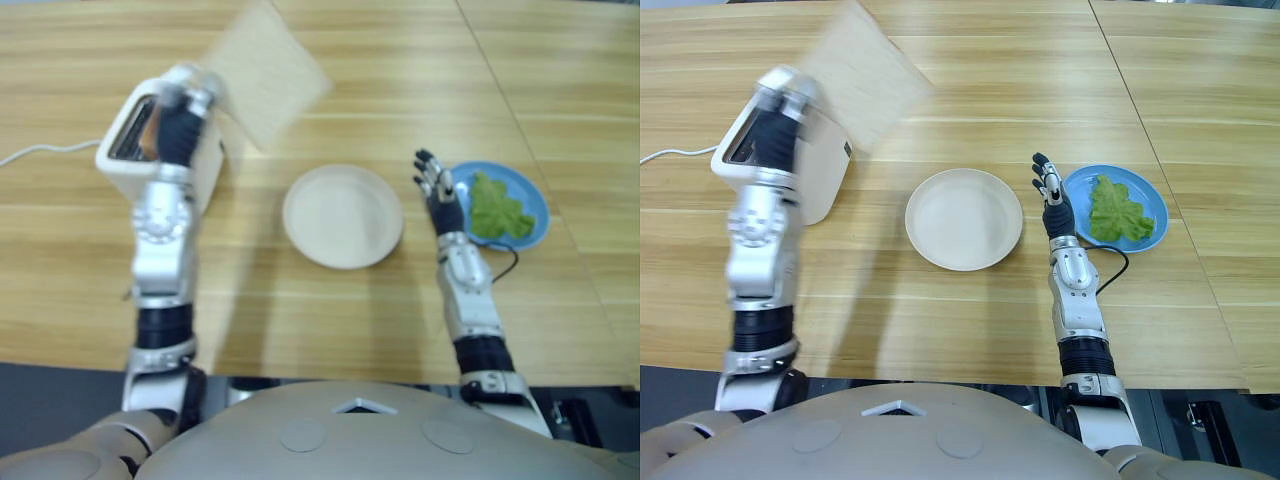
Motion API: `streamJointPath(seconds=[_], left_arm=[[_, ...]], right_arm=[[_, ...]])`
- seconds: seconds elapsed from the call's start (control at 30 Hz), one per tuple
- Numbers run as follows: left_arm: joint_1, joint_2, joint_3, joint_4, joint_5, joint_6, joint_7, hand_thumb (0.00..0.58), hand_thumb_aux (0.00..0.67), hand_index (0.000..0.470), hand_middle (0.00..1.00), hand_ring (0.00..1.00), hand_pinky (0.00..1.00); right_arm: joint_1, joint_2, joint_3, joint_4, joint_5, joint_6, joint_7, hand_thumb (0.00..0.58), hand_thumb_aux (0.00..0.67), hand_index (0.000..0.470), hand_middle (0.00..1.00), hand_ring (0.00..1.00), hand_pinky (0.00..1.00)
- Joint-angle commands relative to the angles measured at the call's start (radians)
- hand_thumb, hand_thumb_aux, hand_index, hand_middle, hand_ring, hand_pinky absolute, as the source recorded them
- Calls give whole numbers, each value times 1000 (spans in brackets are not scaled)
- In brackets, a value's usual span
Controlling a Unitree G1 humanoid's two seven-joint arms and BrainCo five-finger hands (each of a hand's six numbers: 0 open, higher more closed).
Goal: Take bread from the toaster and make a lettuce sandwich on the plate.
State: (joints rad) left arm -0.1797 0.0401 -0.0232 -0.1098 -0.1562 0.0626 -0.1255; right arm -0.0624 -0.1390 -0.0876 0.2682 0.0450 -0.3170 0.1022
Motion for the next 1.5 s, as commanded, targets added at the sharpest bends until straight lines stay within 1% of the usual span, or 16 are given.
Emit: streamJointPath(seconds=[0.03,0.17,0.3,0.43,0.6,0.63,0.67,0.7,0.73,0.93,1.1,1.23,1.3,1.4,1.43,1.5], left_arm=[[34,-40,-90,177,21,-33,-69,580,670,460,1000,1000,1000],[11,-32,-129,324,95,-92,-68,580,670,460,1000,1000,1000],[-12,4,-157,416,182,-132,-57,580,670,460,1000,1000,1000],[-24,43,-198,452,286,-156,-26,580,670,460,1000,1000,1000],[-20,59,-246,430,366,-162,-18,580,670,460,1000,1000,1000],[-13,65,-275,410,390,-160,-33,491,407,280,984,984,984],[-8,74,-305,394,421,-154,-44,491,407,280,984,984,984],[-4,81,-327,384,444,-149,-50,0,0,0,361,361,361],[-3,88,-340,373,469,-141,-44,0,0,0,0,0,0],[-19,165,-354,266,706,-92,107,0,0,0,0,0,0],[-13,204,-322,153,925,-12,316,0,0,0,0,0,0],[7,227,-313,102,1036,43,388,0,0,0,0,0,0],[13,235,-310,72,1065,49,409,0,0,0,0,0,0],[24,232,-299,43,1046,35,407,0,0,0,0,0,0],[26,228,-297,44,1032,29,402,0,0,0,0,0,0],[32,208,-282,70,949,-4,381,0,0,0,0,0,0]], right_arm=[[-7,-13,-29,7,13,18,-8,0,0,0,0,0,0],[0,-23,-50,-6,22,21,-7,0,0,0,0,0,0],[6,-25,-55,-14,23,23,-7,0,0,0,0,0,0],[6,-22,-51,-14,20,24,-8,0,0,0,0,0,0],[12,-23,-51,-21,21,26,-7,0,0,0,0,0,0],[12,-23,-51,-22,21,27,-6,0,0,0,0,0,0],[12,-23,-50,-24,21,28,-6,0,0,0,0,0,0],[12,-23,-49,-25,21,28,-5,0,0,0,0,0,0],[11,-23,-49,-25,21,29,-4,0,0,0,0,0,0],[17,-23,-47,-37,21,31,-2,0,0,0,0,0,0],[13,-24,-39,-43,15,28,2,0,0,0,0,0,0],[1,-36,-28,-65,-2,33,5,0,0,0,0,0,0],[3,-48,-29,-83,-9,31,5,0,0,0,0,0,0],[-2,-117,-45,-113,-95,-12,-25,0,0,0,0,0,0],[-11,-159,-62,-117,-138,-28,-47,0,0,0,0,0,0],[-33,-283,-82,-94,-295,-60,-130,0,0,0,0,0,0]])
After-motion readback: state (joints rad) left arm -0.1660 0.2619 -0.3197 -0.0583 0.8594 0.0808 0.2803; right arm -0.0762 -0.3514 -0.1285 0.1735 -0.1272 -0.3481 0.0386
